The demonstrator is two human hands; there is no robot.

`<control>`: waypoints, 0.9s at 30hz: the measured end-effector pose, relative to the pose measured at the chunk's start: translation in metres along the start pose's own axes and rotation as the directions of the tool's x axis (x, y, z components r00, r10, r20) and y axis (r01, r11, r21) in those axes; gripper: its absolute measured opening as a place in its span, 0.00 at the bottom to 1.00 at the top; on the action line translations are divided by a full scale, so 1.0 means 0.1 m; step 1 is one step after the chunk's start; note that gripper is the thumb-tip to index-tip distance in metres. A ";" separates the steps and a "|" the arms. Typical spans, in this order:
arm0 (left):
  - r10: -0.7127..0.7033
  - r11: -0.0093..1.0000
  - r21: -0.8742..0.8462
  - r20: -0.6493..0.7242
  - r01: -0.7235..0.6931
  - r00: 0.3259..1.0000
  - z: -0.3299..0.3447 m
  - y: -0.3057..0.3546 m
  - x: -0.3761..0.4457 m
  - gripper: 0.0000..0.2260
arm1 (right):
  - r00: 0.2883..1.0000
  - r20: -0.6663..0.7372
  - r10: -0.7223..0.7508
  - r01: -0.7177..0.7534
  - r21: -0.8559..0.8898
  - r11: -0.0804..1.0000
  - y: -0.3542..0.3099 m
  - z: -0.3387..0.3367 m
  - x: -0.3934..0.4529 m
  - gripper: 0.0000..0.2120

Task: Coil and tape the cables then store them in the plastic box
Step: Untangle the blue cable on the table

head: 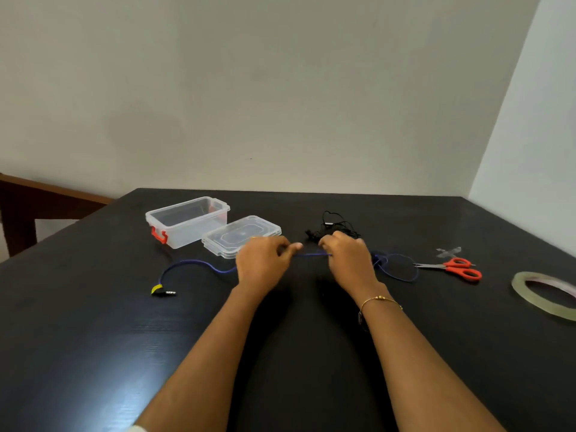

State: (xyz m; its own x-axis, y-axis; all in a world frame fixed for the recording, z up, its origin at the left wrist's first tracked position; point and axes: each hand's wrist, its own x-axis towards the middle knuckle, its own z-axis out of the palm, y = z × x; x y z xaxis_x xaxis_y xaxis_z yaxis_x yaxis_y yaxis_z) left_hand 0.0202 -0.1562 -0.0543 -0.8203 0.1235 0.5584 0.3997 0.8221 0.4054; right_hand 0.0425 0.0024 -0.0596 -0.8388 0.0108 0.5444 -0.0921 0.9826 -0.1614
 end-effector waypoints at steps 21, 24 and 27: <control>0.307 0.925 -0.256 0.064 -0.281 0.950 0.13 0.26 -0.16 0.19 | 0.987 -0.127 -0.095 0.105 0.081 0.991 -0.11 -0.03 -0.07 0.08; 0.290 0.940 -0.205 0.059 -0.272 0.955 0.16 0.23 -0.11 0.17 | 0.973 -0.173 -0.154 0.167 0.065 0.984 -0.14 -0.03 -0.07 0.04; 0.295 0.950 -0.097 -0.025 -0.296 0.955 0.17 0.14 -0.04 0.11 | 0.978 -0.167 -0.124 0.133 0.044 0.990 -0.08 0.01 -0.04 0.06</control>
State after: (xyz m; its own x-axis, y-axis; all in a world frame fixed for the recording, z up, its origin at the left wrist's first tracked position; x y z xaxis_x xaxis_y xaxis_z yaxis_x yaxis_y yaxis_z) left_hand 0.0219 -0.1356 -0.0630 -0.6551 0.3466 0.6714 0.6627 0.6903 0.2902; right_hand 0.0456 -0.0058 -0.0613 -0.7195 -0.0799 0.6899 -0.2258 0.9663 -0.1235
